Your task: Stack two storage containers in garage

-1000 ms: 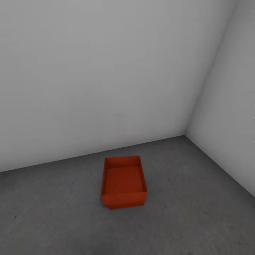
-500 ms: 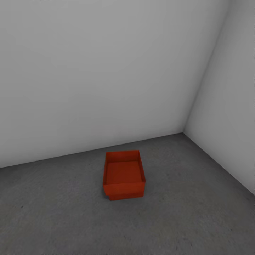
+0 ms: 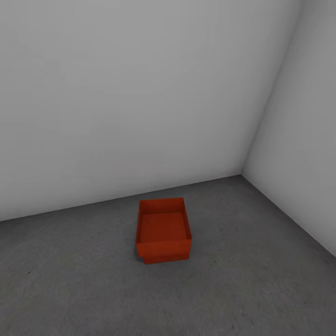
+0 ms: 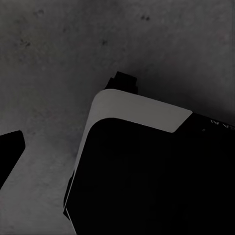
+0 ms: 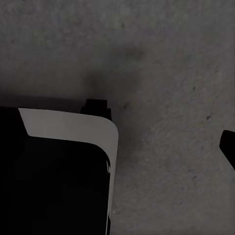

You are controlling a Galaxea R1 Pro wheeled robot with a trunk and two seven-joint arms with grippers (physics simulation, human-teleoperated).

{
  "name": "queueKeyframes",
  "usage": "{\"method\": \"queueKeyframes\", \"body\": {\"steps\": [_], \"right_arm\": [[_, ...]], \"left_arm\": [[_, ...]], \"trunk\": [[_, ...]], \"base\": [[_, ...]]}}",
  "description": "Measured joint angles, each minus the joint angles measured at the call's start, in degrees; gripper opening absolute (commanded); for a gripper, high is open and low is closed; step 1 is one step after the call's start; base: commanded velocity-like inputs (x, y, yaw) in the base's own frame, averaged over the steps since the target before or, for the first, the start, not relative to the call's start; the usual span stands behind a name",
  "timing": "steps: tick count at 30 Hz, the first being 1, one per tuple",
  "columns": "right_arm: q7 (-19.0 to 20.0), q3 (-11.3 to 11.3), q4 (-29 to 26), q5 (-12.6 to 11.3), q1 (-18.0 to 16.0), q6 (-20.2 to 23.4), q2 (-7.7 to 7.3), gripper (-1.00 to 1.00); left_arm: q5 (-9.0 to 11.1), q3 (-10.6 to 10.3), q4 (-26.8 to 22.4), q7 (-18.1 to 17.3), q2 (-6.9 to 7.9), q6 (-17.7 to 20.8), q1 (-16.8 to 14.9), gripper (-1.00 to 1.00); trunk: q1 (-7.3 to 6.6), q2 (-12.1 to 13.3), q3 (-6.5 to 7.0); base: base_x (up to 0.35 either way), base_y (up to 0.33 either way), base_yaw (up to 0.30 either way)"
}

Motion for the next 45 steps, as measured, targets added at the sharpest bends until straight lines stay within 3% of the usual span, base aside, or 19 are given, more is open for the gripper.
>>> {"method": "queueKeyframes", "body": {"steps": [3,31,39,45], "right_arm": [[0.0,0.0,0.02,0.0,0.0,0.02,0.01,1.0],[0.32,0.09,0.05,0.16,0.02,0.44,0.11,1.0],[0.19,0.09,0.08,0.06,0.47,0.15,1.53,1.0],[0.17,0.09,0.07,0.03,1.0,0.09,1.66,1.0]], "left_arm": [[0.0,0.0,0.0,-0.01,-0.02,0.03,0.0,1.0],[0.0,0.0,0.0,-0.04,-0.22,-0.03,0.05,1.0],[0.0,0.0,0.0,-0.05,-0.22,0.1,0.08,1.0],[-0.05,-0.04,0.01,-0.05,-0.28,-0.22,0.09,1.0]], "trunk": [[0.0,0.0,0.0],[-6.15,11.22,5.03],[-7.91,14.43,6.85],[-7.91,14.45,7.37]], "base": [[0.0,0.0,0.0],[0.0,0.0,0.0],[0.0,0.0,0.0],[0.0,0.0,0.0]]}}
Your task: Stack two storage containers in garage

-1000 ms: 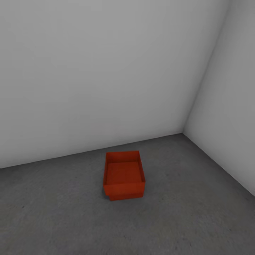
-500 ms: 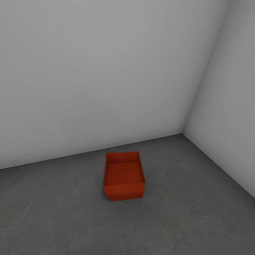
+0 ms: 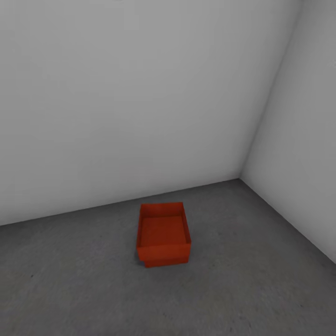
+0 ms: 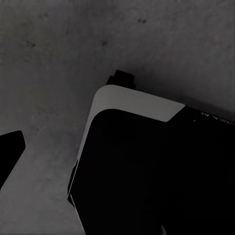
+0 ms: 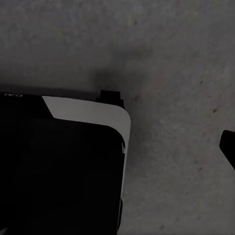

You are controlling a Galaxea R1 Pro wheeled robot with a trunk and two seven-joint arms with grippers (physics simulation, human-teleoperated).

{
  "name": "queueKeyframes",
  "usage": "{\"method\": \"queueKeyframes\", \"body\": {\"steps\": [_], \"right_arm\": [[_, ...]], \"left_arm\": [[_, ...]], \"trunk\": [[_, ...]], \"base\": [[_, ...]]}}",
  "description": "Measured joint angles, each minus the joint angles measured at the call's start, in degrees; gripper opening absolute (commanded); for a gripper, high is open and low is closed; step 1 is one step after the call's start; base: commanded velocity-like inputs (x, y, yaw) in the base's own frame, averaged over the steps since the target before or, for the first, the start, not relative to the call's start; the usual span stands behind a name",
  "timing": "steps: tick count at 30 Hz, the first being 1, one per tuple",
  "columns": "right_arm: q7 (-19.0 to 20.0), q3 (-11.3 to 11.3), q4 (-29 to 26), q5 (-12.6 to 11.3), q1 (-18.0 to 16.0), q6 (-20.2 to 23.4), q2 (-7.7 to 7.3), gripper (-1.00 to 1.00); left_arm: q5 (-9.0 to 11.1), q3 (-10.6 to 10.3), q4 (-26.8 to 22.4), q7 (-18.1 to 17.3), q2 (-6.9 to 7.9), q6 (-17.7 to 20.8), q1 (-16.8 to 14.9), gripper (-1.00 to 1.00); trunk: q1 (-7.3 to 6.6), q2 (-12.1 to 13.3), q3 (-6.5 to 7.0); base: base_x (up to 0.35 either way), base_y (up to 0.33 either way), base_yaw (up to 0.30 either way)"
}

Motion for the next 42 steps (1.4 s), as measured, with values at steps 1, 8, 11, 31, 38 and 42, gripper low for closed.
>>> {"method": "queueKeyframes", "body": {"steps": [1,8,11,31,38,42], "right_arm": [[-0.03,0.0,0.0,-0.01,0.05,-0.01,0.01,1.0],[-0.41,0.0,0.0,-0.2,0.71,-0.14,0.36,1.0],[-0.57,-0.02,0.0,-0.32,1.09,-0.11,0.78,1.0],[-0.67,0.0,-0.02,-0.2,7.7,-4.48,0.97,1.0],[-0.43,0.0,-0.02,-0.04,8.11,-4.73,1.02,1.0],[-0.43,0.0,-0.02,0.03,8.14,-4.72,0.87,1.0]], "left_arm": [[-0.01,0.0,0.0,0.0,-0.01,-0.13,0.0,1.0],[-0.39,-0.04,-0.03,0.0,0.15,-0.54,0.16,1.0],[-0.21,-0.03,-0.02,0.08,0.22,-0.54,0.31,1.0],[-0.52,-0.28,-0.34,0.2,0.5,-0.67,0.52,1.0],[-0.5,-0.28,-0.24,0.23,0.57,-0.67,0.52,1.0],[-0.5,-0.28,-0.27,0.21,0.52,-0.66,0.5,1.0]], "trunk": [[0.0,0.0,0.09],[0.0,0.0,0.71],[0.0,0.0,0.98],[0.0,0.0,2.78],[0.0,0.0,3.41],[0.0,0.0,3.78]], "base": [[0.0,0.0,0.0],[0.0,0.0,0.0],[0.0,0.0,0.0],[0.0,0.0,0.0],[0.0,0.0,0.0],[0.0,0.0,0.0]]}}
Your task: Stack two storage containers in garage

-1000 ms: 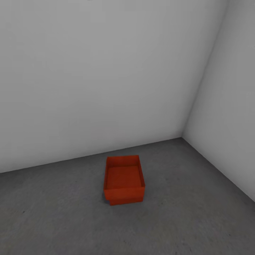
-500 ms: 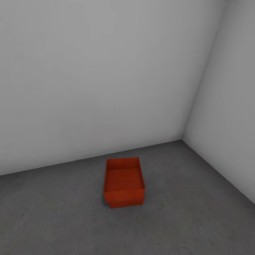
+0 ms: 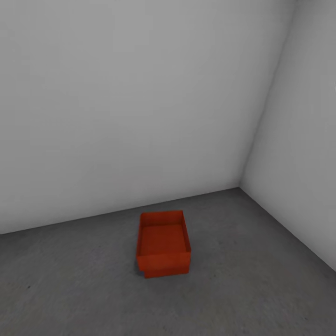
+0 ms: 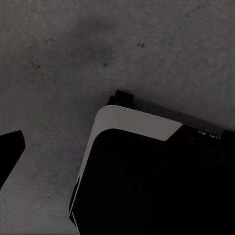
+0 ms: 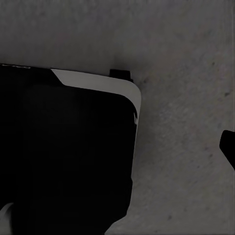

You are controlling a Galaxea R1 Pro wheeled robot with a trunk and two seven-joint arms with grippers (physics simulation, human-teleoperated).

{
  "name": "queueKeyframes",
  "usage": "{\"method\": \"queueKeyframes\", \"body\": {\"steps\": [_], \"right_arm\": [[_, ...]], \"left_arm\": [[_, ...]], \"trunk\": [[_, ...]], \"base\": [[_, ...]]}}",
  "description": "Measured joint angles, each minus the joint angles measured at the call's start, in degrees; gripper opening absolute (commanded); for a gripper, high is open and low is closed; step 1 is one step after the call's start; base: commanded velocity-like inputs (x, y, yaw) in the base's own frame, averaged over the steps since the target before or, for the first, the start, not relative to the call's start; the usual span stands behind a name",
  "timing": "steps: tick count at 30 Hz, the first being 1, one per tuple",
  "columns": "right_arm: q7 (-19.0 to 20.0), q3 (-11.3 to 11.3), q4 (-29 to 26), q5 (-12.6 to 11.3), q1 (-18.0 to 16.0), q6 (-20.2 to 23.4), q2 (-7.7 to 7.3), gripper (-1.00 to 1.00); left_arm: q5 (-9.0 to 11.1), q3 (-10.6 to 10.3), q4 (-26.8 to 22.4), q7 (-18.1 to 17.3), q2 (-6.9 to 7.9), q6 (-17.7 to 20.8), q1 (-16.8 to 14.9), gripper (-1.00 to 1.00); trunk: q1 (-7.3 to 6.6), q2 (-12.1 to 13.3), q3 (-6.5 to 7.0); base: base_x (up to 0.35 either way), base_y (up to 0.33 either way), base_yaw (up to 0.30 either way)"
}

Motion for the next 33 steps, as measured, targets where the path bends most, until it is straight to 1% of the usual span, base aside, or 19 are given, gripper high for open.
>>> {"method": "queueKeyframes", "body": {"steps": [13,23,33], "right_arm": [[-0.1,0.08,0.0,0.09,0.83,-0.04,0.08,1.0],[0.27,0.09,0.0,0.06,0.89,0.21,-0.07,1.0],[0.16,0.09,0.0,0.03,0.89,0.88,0.13,1.0]], "left_arm": [[-0.17,0.0,0.02,-0.01,-0.02,0.01,0.02,1.0],[-0.32,0.0,0.02,-0.01,-0.02,0.01,0.01,1.0],[-0.33,0.0,0.02,-0.01,-0.02,0.01,0.02,1.0]], "trunk": [[0.0,0.0,1.19],[0.0,0.0,2.11],[0.0,0.0,3.03]], "base": [[0.0,0.0,0.0],[0.0,0.0,0.0],[0.0,0.0,0.0]]}}
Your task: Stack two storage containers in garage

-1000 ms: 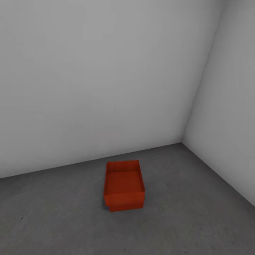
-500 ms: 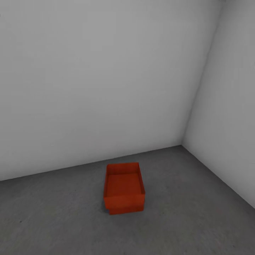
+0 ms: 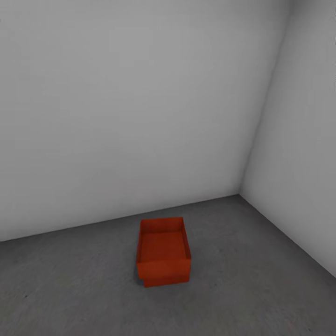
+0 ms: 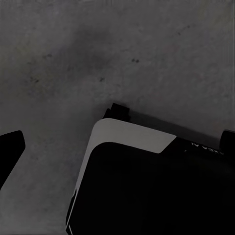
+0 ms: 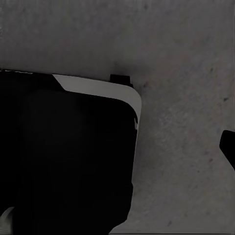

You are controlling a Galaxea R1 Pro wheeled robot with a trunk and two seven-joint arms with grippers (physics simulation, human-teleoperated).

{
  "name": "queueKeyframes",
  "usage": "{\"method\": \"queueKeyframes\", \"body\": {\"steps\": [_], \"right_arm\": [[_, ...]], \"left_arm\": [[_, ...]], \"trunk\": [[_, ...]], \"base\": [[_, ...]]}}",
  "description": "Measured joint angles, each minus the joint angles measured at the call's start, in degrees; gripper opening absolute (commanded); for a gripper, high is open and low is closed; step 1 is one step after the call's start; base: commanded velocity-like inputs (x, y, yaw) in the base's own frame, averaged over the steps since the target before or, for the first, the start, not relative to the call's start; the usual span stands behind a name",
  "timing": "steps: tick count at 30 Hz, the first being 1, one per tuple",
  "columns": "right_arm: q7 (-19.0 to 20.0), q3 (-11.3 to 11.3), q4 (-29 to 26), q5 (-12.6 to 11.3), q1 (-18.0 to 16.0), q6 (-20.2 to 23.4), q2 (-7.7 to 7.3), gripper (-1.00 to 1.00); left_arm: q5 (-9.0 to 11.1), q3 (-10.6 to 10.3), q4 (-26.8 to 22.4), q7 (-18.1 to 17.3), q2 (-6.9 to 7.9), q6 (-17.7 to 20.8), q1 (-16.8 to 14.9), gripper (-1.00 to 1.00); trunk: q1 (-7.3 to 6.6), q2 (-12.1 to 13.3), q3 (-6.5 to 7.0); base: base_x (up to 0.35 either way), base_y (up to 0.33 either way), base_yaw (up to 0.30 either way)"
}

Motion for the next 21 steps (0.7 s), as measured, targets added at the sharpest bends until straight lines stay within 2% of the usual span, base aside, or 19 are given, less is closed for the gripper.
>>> {"method": "queueKeyframes", "body": {"steps": [21], "right_arm": [[0.27,0.0,0.0,0.0,0.0,-0.07,0.01,1.0]], "left_arm": [[0.0,0.0,0.0,0.0,0.0,0.0,0.0,1.0]], "trunk": [[0.0,0.0,1.93]], "base": [[0.0,0.0,0.0]]}}
